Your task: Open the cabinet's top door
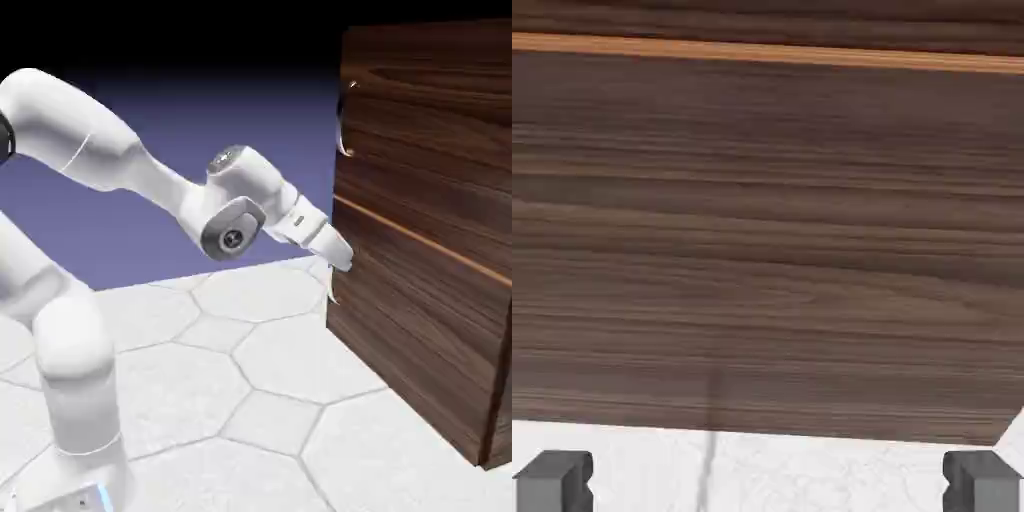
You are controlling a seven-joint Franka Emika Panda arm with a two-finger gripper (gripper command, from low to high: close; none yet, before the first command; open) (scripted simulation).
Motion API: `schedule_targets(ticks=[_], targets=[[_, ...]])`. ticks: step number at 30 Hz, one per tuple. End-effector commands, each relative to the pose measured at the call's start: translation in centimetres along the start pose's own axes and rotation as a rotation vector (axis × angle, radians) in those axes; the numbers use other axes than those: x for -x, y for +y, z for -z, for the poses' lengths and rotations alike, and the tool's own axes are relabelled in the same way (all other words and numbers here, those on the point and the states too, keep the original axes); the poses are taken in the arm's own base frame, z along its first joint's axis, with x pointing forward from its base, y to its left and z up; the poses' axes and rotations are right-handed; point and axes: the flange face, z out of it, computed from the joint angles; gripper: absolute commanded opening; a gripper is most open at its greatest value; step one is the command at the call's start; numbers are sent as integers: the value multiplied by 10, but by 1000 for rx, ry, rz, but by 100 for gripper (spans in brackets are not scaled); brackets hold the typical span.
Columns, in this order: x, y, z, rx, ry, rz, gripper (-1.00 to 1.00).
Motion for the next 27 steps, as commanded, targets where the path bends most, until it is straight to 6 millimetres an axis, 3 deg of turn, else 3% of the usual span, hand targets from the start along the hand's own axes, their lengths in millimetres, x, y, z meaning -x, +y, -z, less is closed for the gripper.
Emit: schedule_targets(ticks=[1, 7, 13, 17, 20, 24, 27], targets=[[-11, -6, 12, -17, 33, -27, 0], [-59, -45, 92, -131, 218, -160, 0], [-69, -90, 168, -256, 374, -233, 0], [-56, -125, 206, -337, 457, -246, 0], [-39, -154, 224, -394, 506, -239, 0], [-7, -195, 230, -457, 553, -209, 0], [20, -224, 219, -493, 572, -174, 0]])
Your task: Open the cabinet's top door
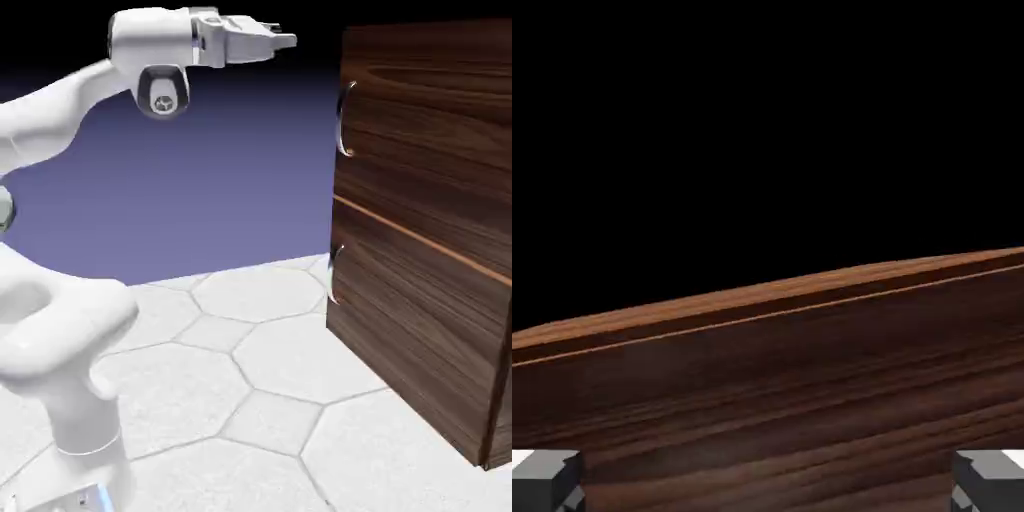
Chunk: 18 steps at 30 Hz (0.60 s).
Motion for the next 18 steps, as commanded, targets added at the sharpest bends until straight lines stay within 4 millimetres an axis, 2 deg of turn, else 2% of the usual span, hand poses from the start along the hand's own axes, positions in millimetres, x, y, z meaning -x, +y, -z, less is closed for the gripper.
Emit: schedule_targets(ticks=[1, 5, 8, 11, 14, 15, 18], targets=[[14, -5, -4, -13, 0, 10, 0], [74, -13, -28, -48, -17, 54, 0], [122, -5, -56, -58, -43, 88, 0], [170, 16, -92, -52, -80, 119, 0], [215, 51, -133, -29, -124, 144, 0], [223, 58, -147, -23, -132, 148, 0], [228, 57, -181, -24, -131, 147, 0]])
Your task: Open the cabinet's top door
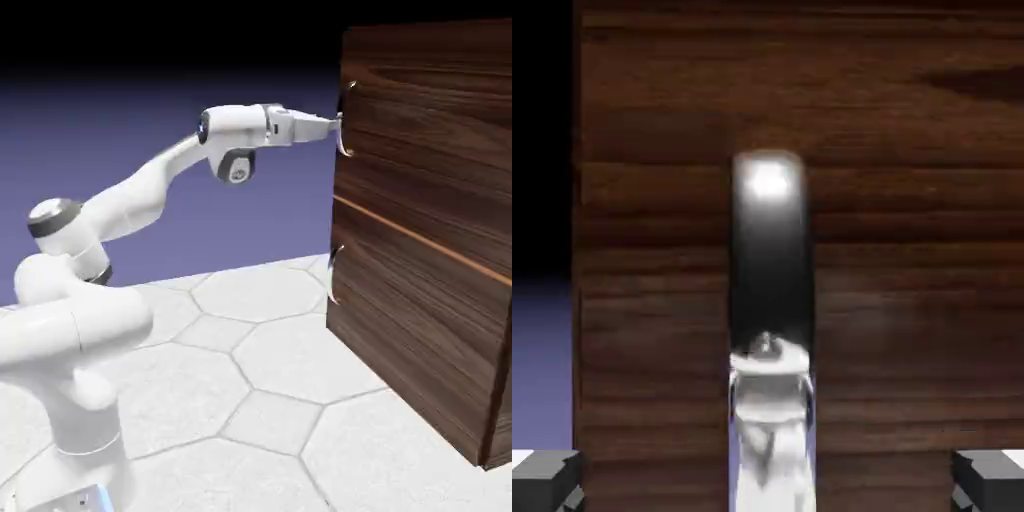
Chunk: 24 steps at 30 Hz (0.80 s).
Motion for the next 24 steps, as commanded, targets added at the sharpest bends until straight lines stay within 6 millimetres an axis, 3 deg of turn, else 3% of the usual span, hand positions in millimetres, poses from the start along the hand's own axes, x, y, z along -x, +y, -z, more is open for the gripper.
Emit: schedule_targets(ticks=[1, 2, 3, 13, 24], targets=[[0, 0, -8, 0, 0, 0, 0], [0, 0, -8, 0, 0, 0, -100], [0, 0, -8, 0, 0, 0, -100], [-27, 27, 85, -136, -136, 0, -100], [-75, 76, 187, -303, -303, 0, -100]])
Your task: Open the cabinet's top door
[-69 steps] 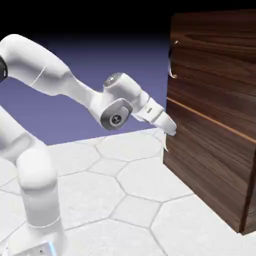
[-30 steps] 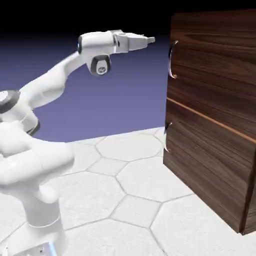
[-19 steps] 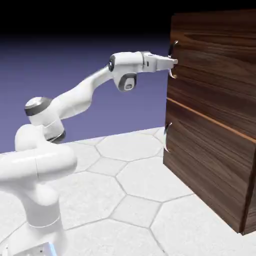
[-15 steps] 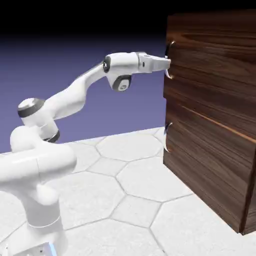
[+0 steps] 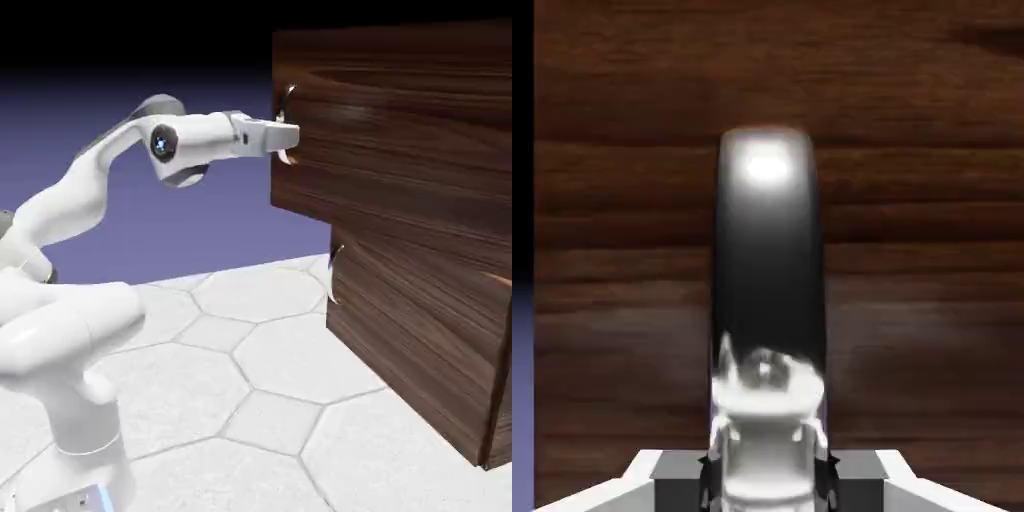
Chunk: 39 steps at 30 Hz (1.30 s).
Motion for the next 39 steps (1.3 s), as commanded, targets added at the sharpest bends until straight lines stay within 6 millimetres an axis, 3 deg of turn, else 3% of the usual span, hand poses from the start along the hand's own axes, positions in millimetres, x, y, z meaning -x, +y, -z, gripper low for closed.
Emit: schedule_targets(ticks=[1, 7, 12, 27, 39], targets=[[-3, 3, 12, -15, -17, 0, -100], [-23, 23, 85, -121, -123, 0, -100], [-41, 40, 129, -189, -190, 0, -100], [-94, 93, 224, -353, -355, 0, -100], [-160, 159, 298, -514, -516, 0, -100]])
